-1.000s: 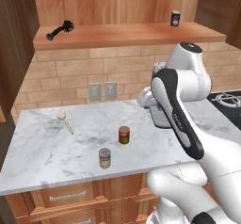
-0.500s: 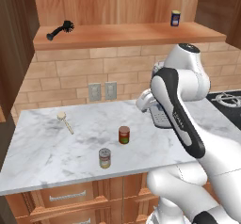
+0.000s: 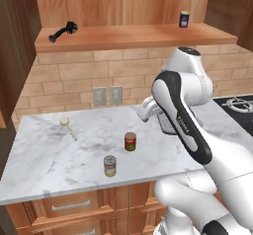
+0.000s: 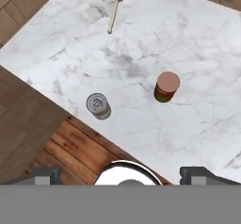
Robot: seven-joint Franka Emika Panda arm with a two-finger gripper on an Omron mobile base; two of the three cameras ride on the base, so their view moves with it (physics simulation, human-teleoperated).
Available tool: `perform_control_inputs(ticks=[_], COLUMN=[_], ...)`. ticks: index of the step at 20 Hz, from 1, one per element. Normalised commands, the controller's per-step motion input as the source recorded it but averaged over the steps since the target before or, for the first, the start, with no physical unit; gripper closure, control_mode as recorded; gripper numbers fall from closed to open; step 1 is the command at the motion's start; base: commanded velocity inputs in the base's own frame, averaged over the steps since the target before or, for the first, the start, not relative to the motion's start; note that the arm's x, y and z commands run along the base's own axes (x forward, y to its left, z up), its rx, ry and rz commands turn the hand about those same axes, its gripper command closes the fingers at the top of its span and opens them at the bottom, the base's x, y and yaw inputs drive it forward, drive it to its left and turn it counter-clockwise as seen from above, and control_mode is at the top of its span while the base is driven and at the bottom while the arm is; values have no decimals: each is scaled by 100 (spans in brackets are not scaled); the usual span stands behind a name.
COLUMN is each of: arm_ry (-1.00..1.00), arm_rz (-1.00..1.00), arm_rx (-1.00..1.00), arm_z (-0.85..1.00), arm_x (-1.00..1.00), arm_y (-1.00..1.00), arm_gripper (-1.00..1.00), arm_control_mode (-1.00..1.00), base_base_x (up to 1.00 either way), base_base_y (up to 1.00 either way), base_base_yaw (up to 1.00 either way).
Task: Pick the cans from the counter and place them in their designated side in the cabinet.
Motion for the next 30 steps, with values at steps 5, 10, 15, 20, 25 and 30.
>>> perform_control_inputs(ticks=[5,10,15,20,25,30], arm_ry=[0,0,-1,-3,-6,-7], arm_rz=[10,11,10,10,7,0], arm_rx=[0,0,0,3,4,4], arm_z=[-12,-9,-4,0,0,0], arm_x=[-12,-15,-16,-16,-16,-3], arm_y=[18,16,9,3,0,0], arm_gripper=[-100,-100,-100,-100,-100,-100], arm_control_mode=[-100,-100,-100,-100,-100,-100], base_base_x=[0,0,0,0,0,0], base_base_y=[0,0,0,0,0,0], base_base_yaw=[0,0,0,0,0,0])
